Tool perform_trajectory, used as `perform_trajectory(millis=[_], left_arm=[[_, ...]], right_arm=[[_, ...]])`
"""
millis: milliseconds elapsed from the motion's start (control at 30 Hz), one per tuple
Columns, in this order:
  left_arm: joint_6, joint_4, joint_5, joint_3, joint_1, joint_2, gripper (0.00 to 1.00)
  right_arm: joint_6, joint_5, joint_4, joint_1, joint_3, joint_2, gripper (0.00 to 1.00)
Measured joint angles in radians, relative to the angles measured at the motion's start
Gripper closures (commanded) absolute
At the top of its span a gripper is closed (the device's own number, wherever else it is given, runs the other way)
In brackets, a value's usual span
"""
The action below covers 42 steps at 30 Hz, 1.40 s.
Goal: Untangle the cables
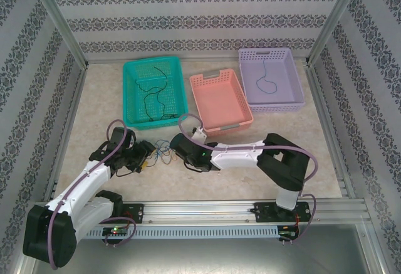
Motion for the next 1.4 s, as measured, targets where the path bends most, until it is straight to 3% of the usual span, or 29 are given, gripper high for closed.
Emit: perform_trajectory(millis=[233,400,600,733,833,1000,1100,1400], left_arm=[[0.001,0.000,-0.004,0.004,0.000,0.002,0.38],[0.002,0.001,-0.003,0.006,0.000,0.013,0.38],[0.015,0.012,-0.004,0.007,-0.001,0.042,0.34],[0.020,0.038,-0.012,0.014,-0.011,0.086,0.34],[0.020,0.068,-0.033,0.022,-0.026,0.138,0.41],[0.007,0.091,-0.109,0.040,-0.088,0.236,0.76],[-0.014,0.090,-0.159,0.038,-0.129,0.278,0.87],[-0.085,0.069,-0.283,0.059,-0.227,0.321,1.00]], right_arm=[[0.040,-0.015,0.009,0.003,0.009,0.037,0.49],[0.066,-0.032,0.009,-0.011,0.023,0.120,0.66],[0.041,-0.027,0.027,-0.037,0.061,0.143,0.99],[0.030,-0.020,-0.008,-0.042,0.055,0.122,1.00],[0.017,-0.020,-0.045,-0.039,0.016,0.047,1.00],[-0.004,-0.023,-0.113,-0.034,-0.069,-0.130,1.00],[-0.033,-0.023,-0.172,-0.037,-0.120,-0.233,1.00],[-0.163,0.034,-0.449,-0.150,-0.304,-0.659,1.00]])
